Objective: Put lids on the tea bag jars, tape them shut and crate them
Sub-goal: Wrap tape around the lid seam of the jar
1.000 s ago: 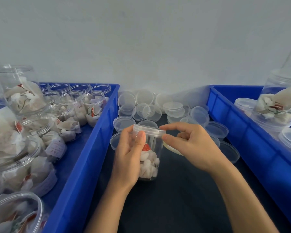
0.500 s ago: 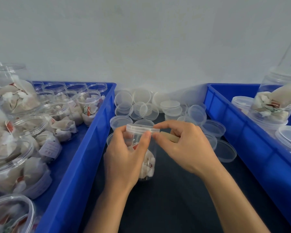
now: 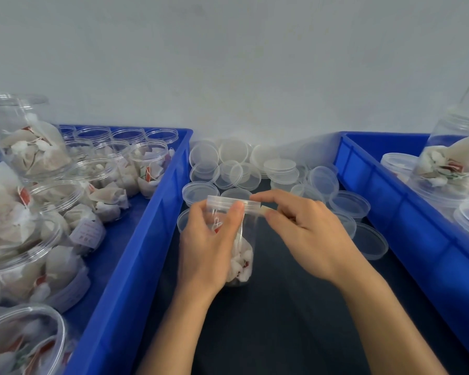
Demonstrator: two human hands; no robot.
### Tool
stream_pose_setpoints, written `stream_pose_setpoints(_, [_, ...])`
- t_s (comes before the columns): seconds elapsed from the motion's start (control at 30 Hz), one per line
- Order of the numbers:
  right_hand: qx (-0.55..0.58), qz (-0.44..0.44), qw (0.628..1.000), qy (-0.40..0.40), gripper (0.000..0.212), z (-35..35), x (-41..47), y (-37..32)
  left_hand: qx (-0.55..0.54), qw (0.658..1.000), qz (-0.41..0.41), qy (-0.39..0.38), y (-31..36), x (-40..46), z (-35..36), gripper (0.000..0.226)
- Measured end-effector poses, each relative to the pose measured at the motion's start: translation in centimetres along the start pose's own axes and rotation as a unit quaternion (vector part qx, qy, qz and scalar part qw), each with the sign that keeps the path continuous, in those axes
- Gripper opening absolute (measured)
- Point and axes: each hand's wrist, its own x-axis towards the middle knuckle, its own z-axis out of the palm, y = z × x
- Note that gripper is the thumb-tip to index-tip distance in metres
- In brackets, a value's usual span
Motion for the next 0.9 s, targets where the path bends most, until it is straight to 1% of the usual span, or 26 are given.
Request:
stream_pose_setpoints(0.13, [0.007,0.002,1.000,-0.003,0.030,-0.03,0.14,0.30,-0.031,0.999,-0.008,-0.018,-0.39,0.20,-0.15,0.059])
stream_pose_setpoints(0.33, [0.027,0.003,1.000,-0.001,0.022,-0.08,0.14,0.43,-0.067,0.997,0.011,-0.048,-0.59,0.24,-0.20,0.057])
stream_pose_setpoints(0.5, [0.038,0.005,0.999,-0.002,0.022,-0.11,0.14,0.30,-0.081,0.994,0.010,-0.067,-0.84,0.49,-0.16,0.056])
stream_pose_setpoints(0.67, [0.048,0.003,0.999,-0.001,0.021,-0.15,0.10,0.16,-0.098,0.992,-0.003,-0.083,-0.79,0.55,-0.15,0.049])
stream_pose_setpoints(0.73, [0.052,0.004,0.999,-0.005,0.022,-0.09,0.10,0.07,-0.100,0.991,-0.001,-0.086,-0.69,0.56,-0.14,0.052])
stream_pose_setpoints(0.83, [0.048,0.005,0.999,-0.019,0.025,0.01,0.07,-0.12,-0.116,0.988,-0.012,-0.105,-0.73,0.64,-0.25,0.066])
stream_pose_setpoints(0.9, [0.050,0.009,0.998,-0.024,0.025,0.01,0.03,-0.18,-0.124,0.985,-0.023,-0.120,-0.77,0.54,-0.25,0.067])
